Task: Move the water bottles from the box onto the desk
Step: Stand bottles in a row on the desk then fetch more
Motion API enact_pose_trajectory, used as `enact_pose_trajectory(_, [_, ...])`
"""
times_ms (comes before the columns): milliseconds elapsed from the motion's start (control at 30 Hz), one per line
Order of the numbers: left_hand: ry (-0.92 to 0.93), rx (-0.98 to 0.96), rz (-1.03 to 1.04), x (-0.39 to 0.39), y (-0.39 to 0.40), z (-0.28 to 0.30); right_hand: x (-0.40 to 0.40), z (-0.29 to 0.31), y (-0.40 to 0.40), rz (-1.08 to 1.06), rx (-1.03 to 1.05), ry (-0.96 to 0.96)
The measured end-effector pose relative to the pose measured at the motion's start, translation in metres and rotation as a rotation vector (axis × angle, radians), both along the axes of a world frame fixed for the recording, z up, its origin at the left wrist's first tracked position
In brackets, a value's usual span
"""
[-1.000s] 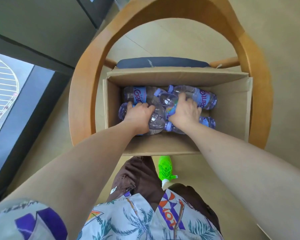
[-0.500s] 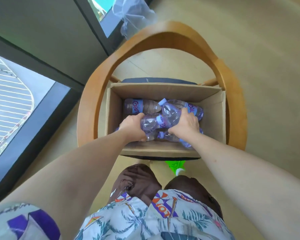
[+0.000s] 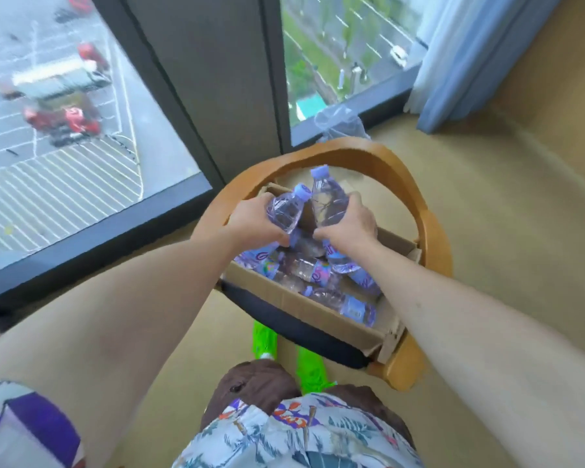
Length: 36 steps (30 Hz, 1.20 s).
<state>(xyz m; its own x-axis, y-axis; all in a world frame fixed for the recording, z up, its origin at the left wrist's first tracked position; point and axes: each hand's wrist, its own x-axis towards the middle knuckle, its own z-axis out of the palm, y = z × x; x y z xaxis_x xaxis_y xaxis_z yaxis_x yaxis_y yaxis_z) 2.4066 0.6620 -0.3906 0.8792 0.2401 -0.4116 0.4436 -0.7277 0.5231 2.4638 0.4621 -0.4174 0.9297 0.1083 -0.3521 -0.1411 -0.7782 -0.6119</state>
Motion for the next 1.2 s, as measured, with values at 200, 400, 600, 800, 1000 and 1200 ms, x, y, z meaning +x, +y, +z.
enact_pose_trajectory(200, [-0.138, -0.04, 0.313, -0.037, 0.033, 0.062, -0.007, 0.055, 0.052, 0.153, 0.219, -0.075])
enact_pose_trajectory(400, [-0.239, -0.005, 0.599, -0.112, 0.087, 0.106, -0.041, 0.086, 0.125, 0.349, 0.388, -0.073])
enact_pose_trajectory(600, [-0.328, 0.058, 0.865, -0.243, 0.137, 0.136, -0.129, 0.116, 0.209, 0.597, 0.492, -0.042])
enact_pose_trajectory(800, [-0.41, 0.119, 1.13, -0.408, 0.147, 0.16, -0.261, 0.144, 0.278, 0.86, 0.582, -0.009])
enact_pose_trajectory(1000, [-0.503, 0.14, 1.424, -0.585, 0.121, 0.179, -0.427, 0.164, 0.307, 1.086, 0.614, 0.045])
enact_pose_trajectory(1200, [-0.514, 0.129, 1.67, -0.751, 0.085, 0.188, -0.596, 0.179, 0.312, 1.36, 0.593, 0.053])
